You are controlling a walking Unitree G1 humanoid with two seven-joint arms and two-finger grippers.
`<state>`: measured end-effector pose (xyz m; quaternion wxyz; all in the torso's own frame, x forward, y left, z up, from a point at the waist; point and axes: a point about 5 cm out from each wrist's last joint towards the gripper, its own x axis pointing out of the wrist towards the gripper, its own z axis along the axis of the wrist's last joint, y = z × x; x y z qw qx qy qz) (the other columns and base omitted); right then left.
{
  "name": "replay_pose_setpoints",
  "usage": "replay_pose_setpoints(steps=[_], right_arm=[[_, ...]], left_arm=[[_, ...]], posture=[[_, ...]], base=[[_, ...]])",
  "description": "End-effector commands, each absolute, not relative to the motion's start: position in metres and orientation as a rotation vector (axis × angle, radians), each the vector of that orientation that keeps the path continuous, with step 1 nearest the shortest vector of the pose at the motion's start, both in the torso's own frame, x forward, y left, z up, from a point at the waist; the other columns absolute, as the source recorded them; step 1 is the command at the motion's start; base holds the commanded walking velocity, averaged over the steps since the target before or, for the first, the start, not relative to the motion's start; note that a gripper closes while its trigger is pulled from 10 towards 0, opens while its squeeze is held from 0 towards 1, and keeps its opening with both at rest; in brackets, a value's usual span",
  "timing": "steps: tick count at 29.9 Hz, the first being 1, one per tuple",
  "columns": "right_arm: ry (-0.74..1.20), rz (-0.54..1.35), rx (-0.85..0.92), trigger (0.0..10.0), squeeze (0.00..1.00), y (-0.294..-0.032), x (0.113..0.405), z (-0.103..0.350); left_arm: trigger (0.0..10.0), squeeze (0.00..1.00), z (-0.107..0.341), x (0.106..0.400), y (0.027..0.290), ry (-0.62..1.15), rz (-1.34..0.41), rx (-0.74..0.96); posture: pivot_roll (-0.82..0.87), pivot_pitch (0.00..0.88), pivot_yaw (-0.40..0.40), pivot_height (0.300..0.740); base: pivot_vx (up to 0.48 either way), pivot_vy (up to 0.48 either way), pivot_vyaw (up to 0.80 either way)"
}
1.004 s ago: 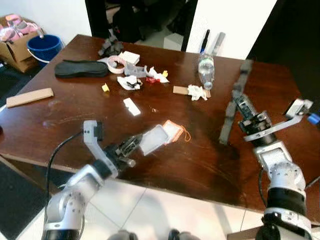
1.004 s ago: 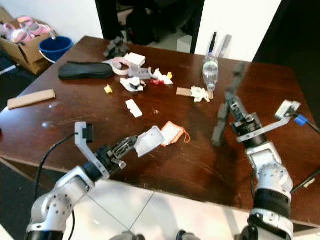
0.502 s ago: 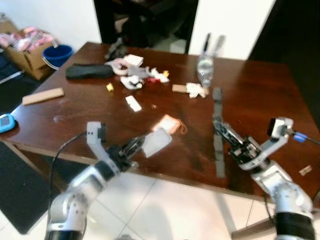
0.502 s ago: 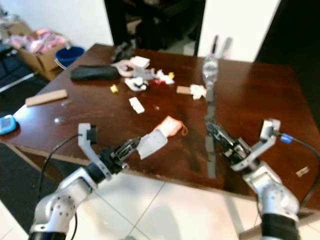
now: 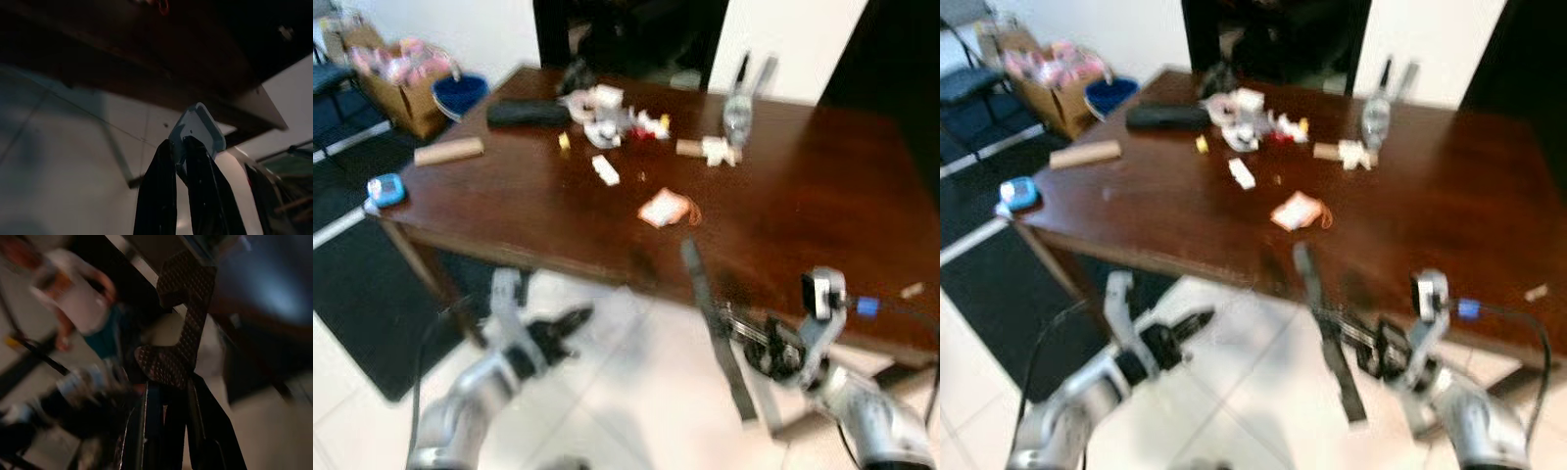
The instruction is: Picking trash to rubbish bin
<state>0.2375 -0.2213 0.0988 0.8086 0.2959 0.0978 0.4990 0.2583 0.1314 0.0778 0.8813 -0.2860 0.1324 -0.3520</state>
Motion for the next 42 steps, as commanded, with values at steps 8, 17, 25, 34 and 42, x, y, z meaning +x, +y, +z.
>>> replay_pose_setpoints(steps=[8, 17, 25, 34, 42], right_arm=[[0.617, 0.596, 0.41, 10.0, 0.0, -0.236, 0.234, 0.009], [0.853, -0.018, 0.418, 10.0, 0.0, -0.247, 0.203, -0.052], [1.012, -0.23, 0.394, 10.0, 0.0, -0.246, 0.161, -0.08], [1.108, -0.462, 0.361, 10.0, 0.0, -0.254, 0.125, -0.094], [1.118, -0.48, 0.315, 10.0, 0.0, -0.251, 0.129, -0.094]], left_arm=[[10.0, 0.0, 0.006, 0.232, 0.164, 0.528, -0.557, -0.539], [10.0, 0.0, -0.055, 0.193, 0.208, 0.751, -0.155, -0.505], [10.0, 0.0, -0.086, 0.137, 0.251, 0.979, 0.235, -0.312], [10.0, 0.0, -0.104, 0.086, 0.249, 1.153, 0.311, -0.225], [10.0, 0.0, -0.102, 0.114, 0.233, 1.129, 0.165, -0.089]], posture=[[0.03, 0.096, -0.024, 0.74], [0.04, 0.091, -0.042, 0.74], [0.06, 0.088, -0.05, 0.74], [0.04, 0.023, -0.039, 0.74], [0.05, 0.0, -0.031, 0.74]], base=[[-0.062, 0.0, 0.0], [0.0, 0.0, 0.0], [0.0, 0.0, -0.78], [0.0, 0.0, -0.79], [0.0, 0.0, -0.79]])
